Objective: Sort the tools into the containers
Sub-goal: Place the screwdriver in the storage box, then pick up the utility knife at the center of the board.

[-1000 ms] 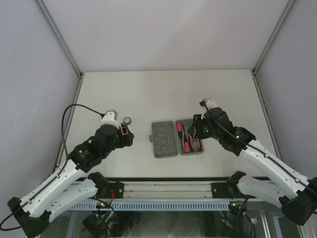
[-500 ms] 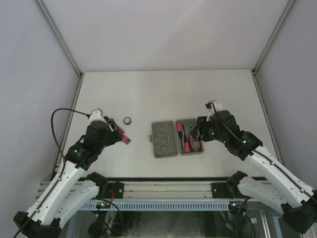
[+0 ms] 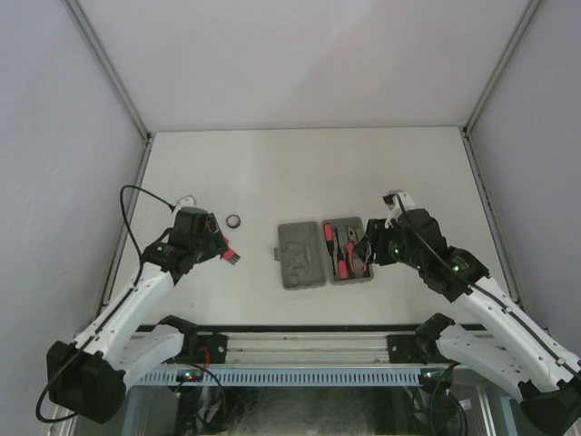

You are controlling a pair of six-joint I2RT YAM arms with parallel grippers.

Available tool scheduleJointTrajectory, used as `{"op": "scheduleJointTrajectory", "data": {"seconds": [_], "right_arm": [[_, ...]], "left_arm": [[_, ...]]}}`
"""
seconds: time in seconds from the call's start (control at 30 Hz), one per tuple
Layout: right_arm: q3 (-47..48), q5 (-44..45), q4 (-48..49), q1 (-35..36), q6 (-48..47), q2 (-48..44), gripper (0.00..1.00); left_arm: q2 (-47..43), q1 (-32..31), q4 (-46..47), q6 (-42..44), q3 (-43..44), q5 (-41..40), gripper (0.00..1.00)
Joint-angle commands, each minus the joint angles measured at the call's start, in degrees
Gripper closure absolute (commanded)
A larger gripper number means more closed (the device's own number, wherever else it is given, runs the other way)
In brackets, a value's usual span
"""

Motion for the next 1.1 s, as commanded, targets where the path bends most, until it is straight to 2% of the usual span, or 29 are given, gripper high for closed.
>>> {"op": "scheduleJointTrajectory", "data": {"seconds": [0.0, 0.43, 0.8, 1.07], "right_arm": [[-1.99, -1.37, 0.26, -0.29, 1.22, -2.16, 0.51], [-6.53, -1.73, 2.02, -0.23, 4.62, -3.22, 0.51], [-9.34, -1.18, 1.94, -0.05, 8.32, -5.25, 0.51], [-10.16, -0.35, 0.28, 0.22, 8.9, -6.88, 0.51]], "left_arm": [[4.58, 1.24, 3.44, -2.5, 2.58, -0.87, 0.28], [17.05, 6.39, 11.4, -8.12, 3.9, -4.31, 0.3], [26.53, 11.05, 16.78, -9.0, 7.27, -6.07, 0.31], [32.8, 12.24, 16.64, -8.82, 12.11, -6.72, 0.31]]}}
